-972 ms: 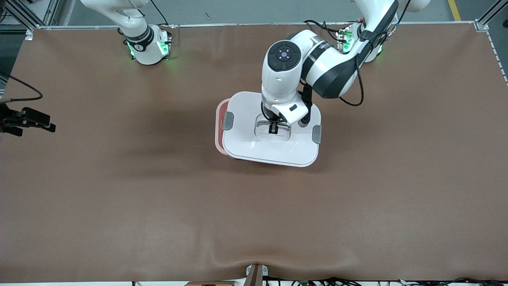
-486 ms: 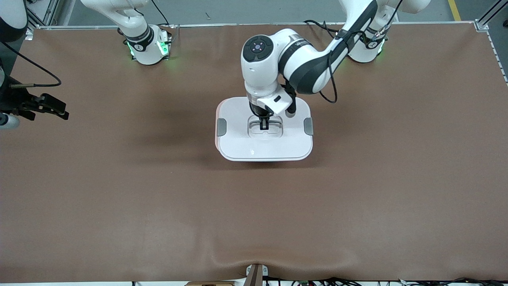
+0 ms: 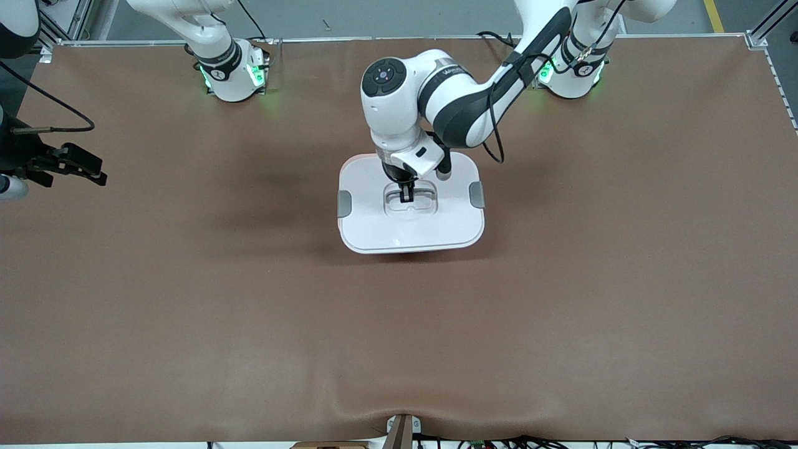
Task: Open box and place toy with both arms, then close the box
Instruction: 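Press the lid down onto the box with the left gripper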
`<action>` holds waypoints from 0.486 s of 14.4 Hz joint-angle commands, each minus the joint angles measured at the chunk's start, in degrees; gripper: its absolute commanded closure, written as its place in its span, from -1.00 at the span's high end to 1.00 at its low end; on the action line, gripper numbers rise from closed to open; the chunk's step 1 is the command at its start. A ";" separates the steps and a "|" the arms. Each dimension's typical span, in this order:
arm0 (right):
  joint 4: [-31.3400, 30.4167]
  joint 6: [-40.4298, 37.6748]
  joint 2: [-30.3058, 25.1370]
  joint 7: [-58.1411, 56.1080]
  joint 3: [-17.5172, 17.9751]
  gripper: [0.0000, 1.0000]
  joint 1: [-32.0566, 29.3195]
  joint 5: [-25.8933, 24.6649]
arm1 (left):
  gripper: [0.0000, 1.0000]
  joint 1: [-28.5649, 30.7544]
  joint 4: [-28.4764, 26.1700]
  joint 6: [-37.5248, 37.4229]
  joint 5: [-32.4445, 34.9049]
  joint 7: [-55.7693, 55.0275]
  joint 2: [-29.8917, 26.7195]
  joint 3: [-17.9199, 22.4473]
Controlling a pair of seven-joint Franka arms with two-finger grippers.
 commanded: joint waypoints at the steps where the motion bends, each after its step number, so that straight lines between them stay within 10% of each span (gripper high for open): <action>1: 1.01 -1.73 0.33 0.99 1.38 1.00 -1.93 -0.17 | -1.00 -1.47 2.20 -0.40 1.78 -2.22 1.29 0.48; 7: 1.45 -1.65 0.51 0.82 1.12 1.00 -1.58 -0.16 | -1.00 -2.17 2.38 -0.40 1.69 -2.31 1.20 0.48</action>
